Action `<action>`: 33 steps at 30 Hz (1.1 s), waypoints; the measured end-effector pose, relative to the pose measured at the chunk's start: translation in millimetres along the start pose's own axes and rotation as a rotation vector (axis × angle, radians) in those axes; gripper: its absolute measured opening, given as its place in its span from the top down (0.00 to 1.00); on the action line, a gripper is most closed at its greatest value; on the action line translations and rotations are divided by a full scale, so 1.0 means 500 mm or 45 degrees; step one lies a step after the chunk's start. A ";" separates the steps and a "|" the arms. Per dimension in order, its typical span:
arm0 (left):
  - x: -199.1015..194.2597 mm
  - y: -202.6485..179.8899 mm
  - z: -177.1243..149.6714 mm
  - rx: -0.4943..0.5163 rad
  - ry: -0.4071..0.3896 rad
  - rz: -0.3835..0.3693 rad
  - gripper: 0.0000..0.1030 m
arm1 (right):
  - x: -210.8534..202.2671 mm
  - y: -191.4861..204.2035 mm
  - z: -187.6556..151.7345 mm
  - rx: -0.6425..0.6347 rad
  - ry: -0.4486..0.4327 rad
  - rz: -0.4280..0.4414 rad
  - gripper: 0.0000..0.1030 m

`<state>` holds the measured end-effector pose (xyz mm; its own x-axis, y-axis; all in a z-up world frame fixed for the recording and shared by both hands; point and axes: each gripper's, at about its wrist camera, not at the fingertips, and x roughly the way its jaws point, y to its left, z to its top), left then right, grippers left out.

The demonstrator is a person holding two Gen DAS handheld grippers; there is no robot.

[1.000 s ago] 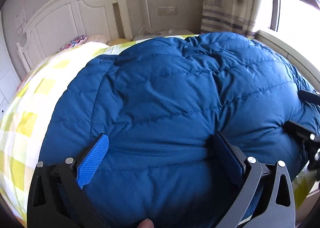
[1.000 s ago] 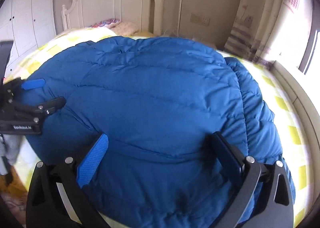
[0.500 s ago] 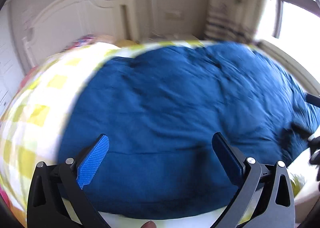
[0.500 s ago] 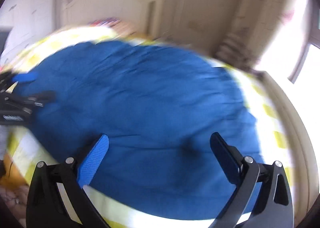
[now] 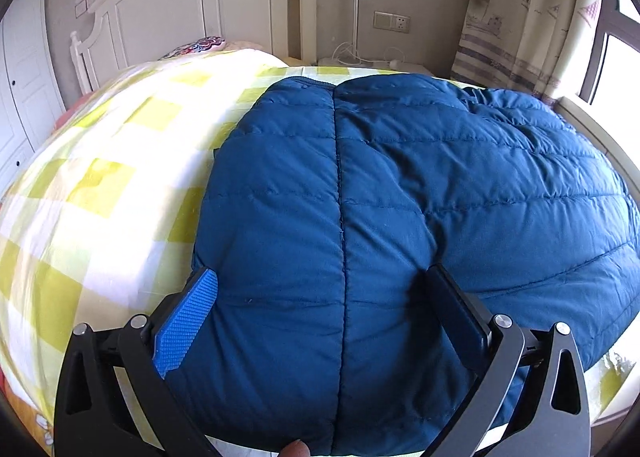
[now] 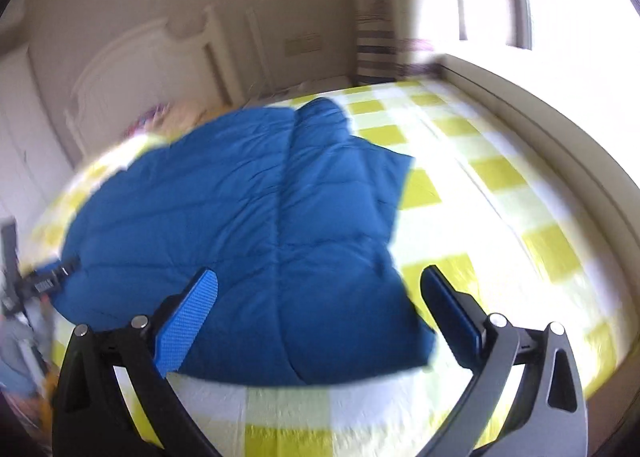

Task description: Fold large clothes

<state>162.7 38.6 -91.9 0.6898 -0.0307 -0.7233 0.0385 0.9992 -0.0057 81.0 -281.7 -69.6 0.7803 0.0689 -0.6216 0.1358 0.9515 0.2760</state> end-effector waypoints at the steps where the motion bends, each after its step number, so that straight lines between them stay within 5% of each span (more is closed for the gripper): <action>1: 0.000 -0.005 0.000 0.002 -0.002 0.004 0.04 | -0.018 -0.029 -0.014 0.102 -0.013 0.050 0.03; 5: -0.002 -0.006 0.001 0.001 -0.006 0.004 0.04 | -0.047 -0.112 -0.071 0.386 0.019 0.276 0.02; 11: -0.003 -0.004 0.000 -0.004 -0.010 -0.005 0.04 | -0.004 -0.088 -0.078 0.398 0.075 0.377 0.06; 15: -0.003 -0.004 -0.001 -0.003 -0.009 -0.002 0.04 | 0.047 -0.025 -0.062 0.394 0.147 0.350 0.05; 21: -0.005 -0.004 -0.002 -0.003 -0.008 -0.008 0.04 | 0.112 0.003 -0.007 0.511 0.065 0.248 0.02; 22: -0.006 -0.005 -0.002 -0.004 -0.009 -0.008 0.04 | 0.117 0.004 -0.005 0.521 0.039 0.235 0.11; 23: -0.006 -0.004 -0.003 -0.008 -0.009 -0.009 0.04 | 0.121 0.003 -0.006 0.547 0.029 0.218 0.37; 26: -0.008 -0.009 -0.002 -0.012 -0.009 -0.012 0.04 | 0.102 -0.037 -0.026 0.680 -0.067 0.368 0.66; 30: -0.041 -0.038 0.011 0.023 0.023 0.020 0.04 | 0.048 -0.049 -0.061 0.690 -0.126 0.475 0.72; 33: -0.099 -0.085 0.064 0.068 -0.068 -0.012 0.04 | 0.003 -0.049 -0.074 0.673 -0.159 0.518 0.73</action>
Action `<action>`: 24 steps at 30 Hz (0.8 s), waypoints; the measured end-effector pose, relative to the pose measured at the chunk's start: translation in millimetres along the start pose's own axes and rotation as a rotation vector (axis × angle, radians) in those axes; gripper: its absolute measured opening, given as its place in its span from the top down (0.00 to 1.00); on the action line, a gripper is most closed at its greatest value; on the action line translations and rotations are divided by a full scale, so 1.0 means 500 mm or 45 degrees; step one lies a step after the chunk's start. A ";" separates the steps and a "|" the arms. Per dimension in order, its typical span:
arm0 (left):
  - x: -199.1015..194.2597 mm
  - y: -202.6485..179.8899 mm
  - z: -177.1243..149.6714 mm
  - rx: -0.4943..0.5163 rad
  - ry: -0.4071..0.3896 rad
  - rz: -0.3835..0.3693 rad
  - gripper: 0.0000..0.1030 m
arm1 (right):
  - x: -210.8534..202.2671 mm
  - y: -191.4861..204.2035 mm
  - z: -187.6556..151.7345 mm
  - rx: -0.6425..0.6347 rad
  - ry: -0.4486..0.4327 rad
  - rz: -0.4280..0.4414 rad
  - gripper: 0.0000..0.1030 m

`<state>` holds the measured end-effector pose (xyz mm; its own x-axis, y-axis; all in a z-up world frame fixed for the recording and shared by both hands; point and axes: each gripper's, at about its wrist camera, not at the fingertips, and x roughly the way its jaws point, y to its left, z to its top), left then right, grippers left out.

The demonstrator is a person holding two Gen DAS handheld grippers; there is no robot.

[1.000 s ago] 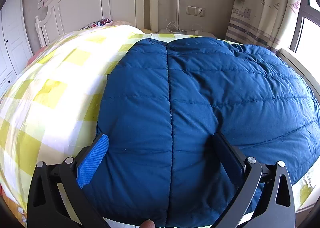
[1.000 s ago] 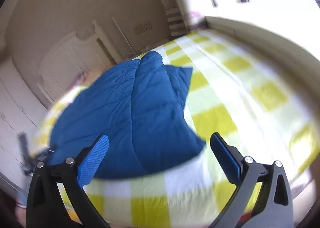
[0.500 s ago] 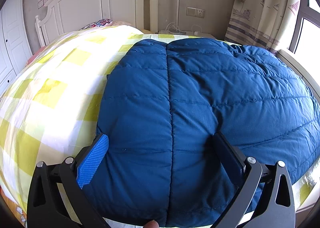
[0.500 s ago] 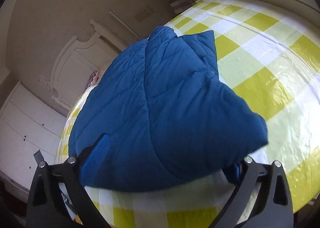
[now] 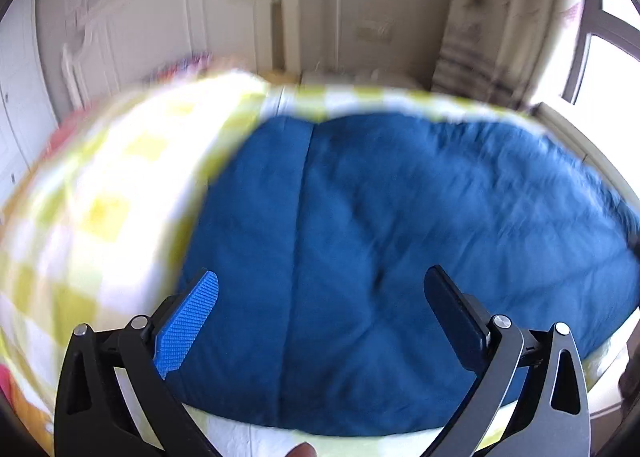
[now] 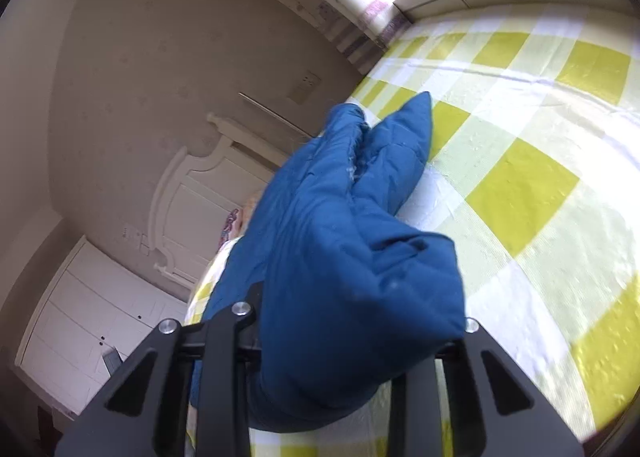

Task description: Fold large clothes

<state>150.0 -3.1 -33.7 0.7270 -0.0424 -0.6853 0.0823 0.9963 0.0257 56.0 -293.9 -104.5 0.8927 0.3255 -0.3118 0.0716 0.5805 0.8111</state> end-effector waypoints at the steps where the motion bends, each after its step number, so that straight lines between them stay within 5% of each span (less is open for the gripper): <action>1: -0.011 -0.018 0.025 0.026 -0.029 0.009 0.04 | -0.015 0.008 0.001 -0.003 -0.010 0.030 0.73; 7: 0.044 -0.142 0.104 0.121 0.021 -0.033 0.04 | -0.084 0.045 0.029 -0.045 -0.122 0.115 0.73; 10: 0.081 -0.244 0.052 0.245 0.091 -0.105 0.04 | -0.109 0.042 0.041 -0.052 -0.144 0.099 0.73; 12: 0.097 -0.305 -0.007 0.387 0.020 0.003 0.04 | -0.121 0.032 0.040 -0.037 -0.141 0.096 0.73; 13: 0.091 -0.312 -0.020 0.398 -0.029 0.037 0.04 | -0.127 0.032 0.037 -0.040 -0.142 0.081 0.73; 16: 0.062 -0.270 -0.010 0.305 0.000 -0.086 0.04 | -0.137 0.042 0.036 -0.051 -0.142 0.075 0.73; 18: 0.017 -0.222 -0.016 0.230 -0.102 -0.079 0.04 | -0.135 0.067 0.040 -0.097 -0.152 0.063 0.73; 20: 0.010 -0.207 -0.033 0.265 -0.108 -0.084 0.04 | -0.124 0.103 0.041 -0.165 -0.170 0.046 0.73; 22: 0.039 -0.216 -0.071 0.392 -0.007 -0.129 0.04 | -0.115 0.169 0.032 -0.279 -0.190 0.026 0.73; 24: 0.030 -0.208 -0.091 0.417 -0.041 -0.156 0.04 | -0.089 0.240 0.022 -0.418 -0.186 0.014 0.73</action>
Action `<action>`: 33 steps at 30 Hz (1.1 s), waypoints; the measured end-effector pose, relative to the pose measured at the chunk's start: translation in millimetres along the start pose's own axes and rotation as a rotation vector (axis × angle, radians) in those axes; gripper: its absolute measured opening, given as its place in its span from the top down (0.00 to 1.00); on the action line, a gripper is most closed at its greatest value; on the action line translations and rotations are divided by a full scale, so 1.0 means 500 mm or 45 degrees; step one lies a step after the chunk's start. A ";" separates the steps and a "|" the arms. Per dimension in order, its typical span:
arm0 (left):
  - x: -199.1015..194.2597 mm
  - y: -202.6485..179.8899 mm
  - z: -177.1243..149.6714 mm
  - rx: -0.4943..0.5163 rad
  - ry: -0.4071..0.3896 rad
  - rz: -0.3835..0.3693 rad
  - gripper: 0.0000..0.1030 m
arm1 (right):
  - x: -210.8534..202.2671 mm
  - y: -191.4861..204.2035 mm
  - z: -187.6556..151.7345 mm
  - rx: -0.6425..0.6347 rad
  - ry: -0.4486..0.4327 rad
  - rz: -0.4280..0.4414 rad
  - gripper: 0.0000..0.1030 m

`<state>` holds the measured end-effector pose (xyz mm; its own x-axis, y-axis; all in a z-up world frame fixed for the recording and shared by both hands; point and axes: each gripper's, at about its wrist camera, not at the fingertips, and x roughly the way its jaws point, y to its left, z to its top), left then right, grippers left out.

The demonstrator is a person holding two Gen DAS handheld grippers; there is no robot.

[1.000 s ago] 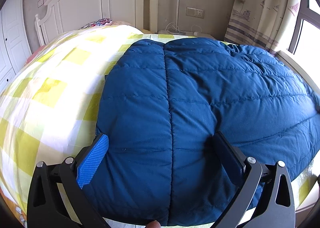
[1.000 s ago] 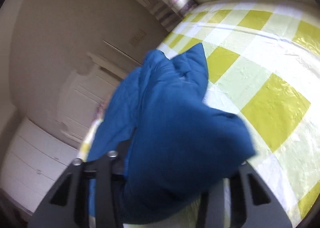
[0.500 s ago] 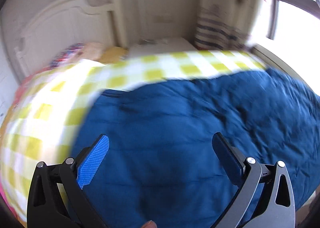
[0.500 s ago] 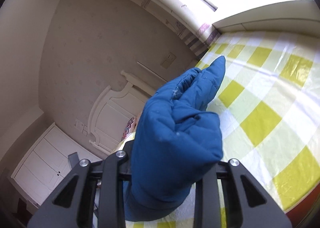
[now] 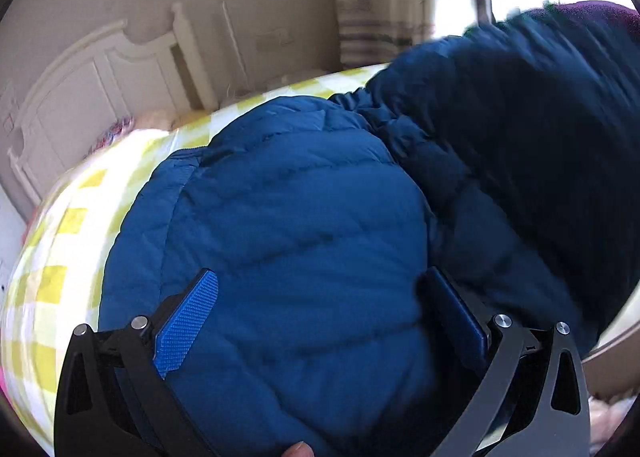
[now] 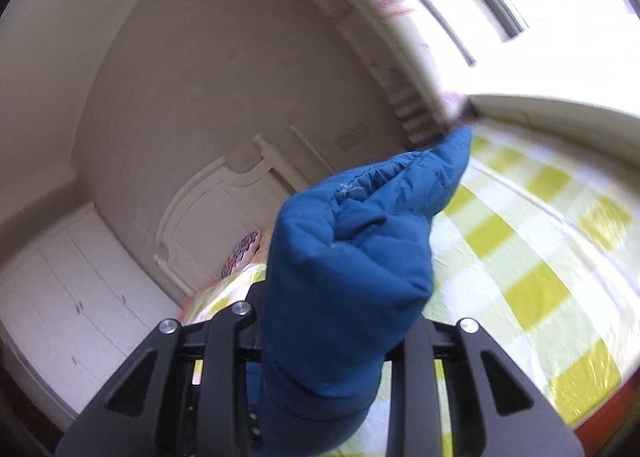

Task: Fold large clothes
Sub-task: 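Fold the lifted end over the bundle with the right tool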

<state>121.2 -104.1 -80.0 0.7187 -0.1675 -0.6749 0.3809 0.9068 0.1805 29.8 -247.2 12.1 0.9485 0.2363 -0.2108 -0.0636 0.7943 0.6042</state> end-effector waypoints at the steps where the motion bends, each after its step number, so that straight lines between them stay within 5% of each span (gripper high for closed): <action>1: -0.016 0.017 -0.008 -0.020 -0.001 -0.066 0.04 | 0.009 0.046 0.002 -0.099 0.001 -0.010 0.73; 3: -0.066 0.085 -0.017 -0.170 -0.074 -0.186 0.04 | 0.032 0.146 -0.006 -0.323 0.016 -0.032 0.73; 5: -0.117 0.181 -0.020 -0.348 -0.162 -0.202 0.04 | 0.069 0.247 -0.033 -0.561 0.046 -0.050 0.73; 8: -0.196 0.348 -0.034 -0.606 -0.289 -0.090 0.04 | 0.145 0.375 -0.111 -0.859 0.120 -0.048 0.73; 12: -0.273 0.491 -0.069 -0.759 -0.376 0.013 0.04 | 0.288 0.514 -0.333 -1.359 0.333 -0.054 0.71; 14: -0.279 0.516 -0.085 -0.745 -0.346 0.069 0.04 | 0.347 0.536 -0.467 -1.616 0.458 -0.076 0.63; 17: -0.271 0.520 -0.101 -0.704 -0.287 0.066 0.04 | 0.366 0.548 -0.584 -1.892 0.408 -0.166 0.61; 21: -0.245 0.482 -0.035 -0.517 -0.240 -0.065 0.04 | 0.365 0.545 -0.576 -1.904 0.408 -0.178 0.62; 26: -0.211 0.398 0.150 -0.238 -0.198 -0.350 0.04 | 0.332 0.563 -0.622 -1.998 0.349 -0.199 0.60; 29: -0.128 0.338 0.238 -0.091 -0.109 -0.245 0.04 | 0.326 0.564 -0.617 -1.984 0.347 -0.185 0.57; 33: 0.032 0.326 0.220 -0.094 0.124 -0.159 0.04 | 0.308 0.556 -0.616 -1.986 0.324 -0.147 0.46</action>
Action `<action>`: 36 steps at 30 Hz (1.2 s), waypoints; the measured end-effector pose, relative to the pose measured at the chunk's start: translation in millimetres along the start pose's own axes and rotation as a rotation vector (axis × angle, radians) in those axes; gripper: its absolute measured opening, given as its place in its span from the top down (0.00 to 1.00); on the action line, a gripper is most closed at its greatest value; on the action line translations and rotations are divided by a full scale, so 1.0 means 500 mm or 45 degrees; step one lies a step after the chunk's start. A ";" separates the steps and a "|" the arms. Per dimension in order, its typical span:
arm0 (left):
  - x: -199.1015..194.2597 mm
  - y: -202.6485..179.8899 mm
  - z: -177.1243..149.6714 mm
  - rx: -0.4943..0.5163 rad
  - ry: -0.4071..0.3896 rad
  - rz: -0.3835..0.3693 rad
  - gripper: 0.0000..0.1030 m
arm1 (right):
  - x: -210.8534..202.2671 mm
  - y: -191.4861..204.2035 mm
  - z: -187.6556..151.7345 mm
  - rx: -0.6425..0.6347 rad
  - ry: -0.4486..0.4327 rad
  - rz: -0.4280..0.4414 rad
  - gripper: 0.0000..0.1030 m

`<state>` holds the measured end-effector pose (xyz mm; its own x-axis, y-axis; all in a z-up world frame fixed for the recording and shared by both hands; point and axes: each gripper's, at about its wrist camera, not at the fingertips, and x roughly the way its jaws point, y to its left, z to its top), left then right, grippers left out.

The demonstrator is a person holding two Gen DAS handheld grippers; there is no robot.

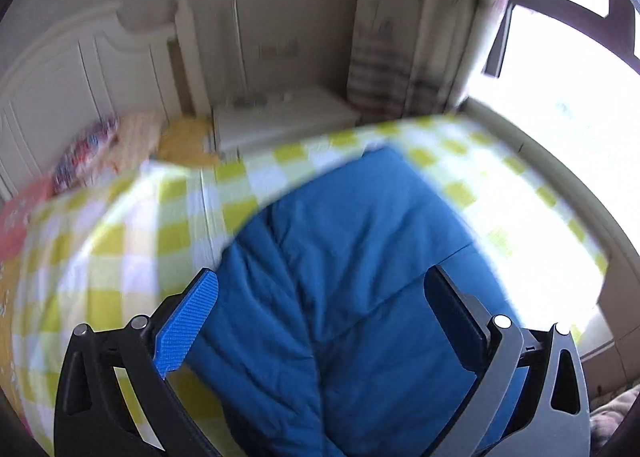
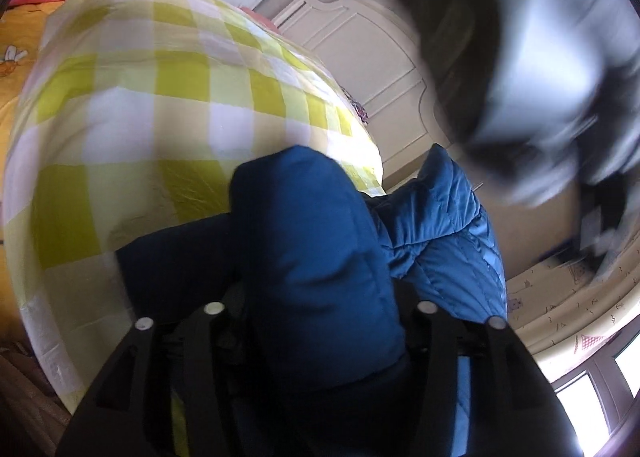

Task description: Fold large clothes

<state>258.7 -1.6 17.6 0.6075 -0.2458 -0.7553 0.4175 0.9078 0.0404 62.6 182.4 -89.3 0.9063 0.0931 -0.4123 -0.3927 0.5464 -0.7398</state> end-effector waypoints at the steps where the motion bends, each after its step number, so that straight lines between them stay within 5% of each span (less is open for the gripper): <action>1: 0.054 0.003 -0.027 0.043 0.067 0.103 0.04 | -0.006 -0.003 -0.005 0.001 -0.020 0.028 0.40; 4: 0.099 0.062 -0.093 -0.110 0.034 -0.049 0.04 | -0.041 -0.023 -0.022 0.020 -0.092 0.214 0.28; 6: 0.094 0.076 -0.115 -0.141 -0.006 -0.033 0.04 | -0.083 -0.053 -0.042 0.098 -0.147 0.409 0.23; 9: 0.083 0.076 -0.131 -0.151 -0.059 0.002 0.04 | -0.142 -0.112 -0.068 0.228 -0.242 0.521 0.25; 15: 0.072 0.080 -0.124 -0.191 -0.075 -0.041 0.04 | -0.218 -0.286 -0.130 0.582 -0.351 0.407 0.31; 19: 0.066 0.091 -0.131 -0.222 -0.086 -0.074 0.04 | -0.160 -0.350 -0.177 0.825 -0.213 0.279 0.38; 21: 0.065 0.099 -0.134 -0.242 -0.081 -0.095 0.04 | -0.073 -0.305 -0.182 0.800 -0.018 0.465 0.39; 22: 0.064 0.103 -0.134 -0.245 -0.077 -0.108 0.04 | -0.044 -0.259 -0.177 0.710 0.032 0.462 0.37; 25: 0.021 0.099 -0.125 -0.203 -0.066 0.027 0.04 | -0.029 -0.189 -0.156 0.564 0.015 0.386 0.37; 27: -0.051 0.087 -0.110 -0.177 -0.158 0.186 0.04 | -0.020 -0.192 -0.151 0.558 0.018 0.424 0.37; 31: -0.145 0.042 -0.090 -0.160 -0.296 0.111 0.04 | -0.010 -0.196 -0.154 0.568 0.013 0.429 0.37; 33: -0.120 -0.001 -0.093 -0.082 -0.227 0.153 0.04 | -0.010 -0.196 -0.157 0.571 0.012 0.432 0.37; 35: -0.017 -0.030 -0.124 -0.003 -0.032 0.287 0.04 | -0.010 -0.189 -0.156 0.572 0.007 0.436 0.37; 36: 0.015 -0.024 -0.145 -0.019 -0.052 0.251 0.04 | -0.012 -0.169 -0.152 0.563 0.001 0.438 0.37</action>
<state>209.3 10.2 -36.1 0.7034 -0.0761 -0.7067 0.2779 0.9445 0.1749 78.3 72.1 -64.7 0.7371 0.3273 -0.5912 -0.5628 0.7815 -0.2692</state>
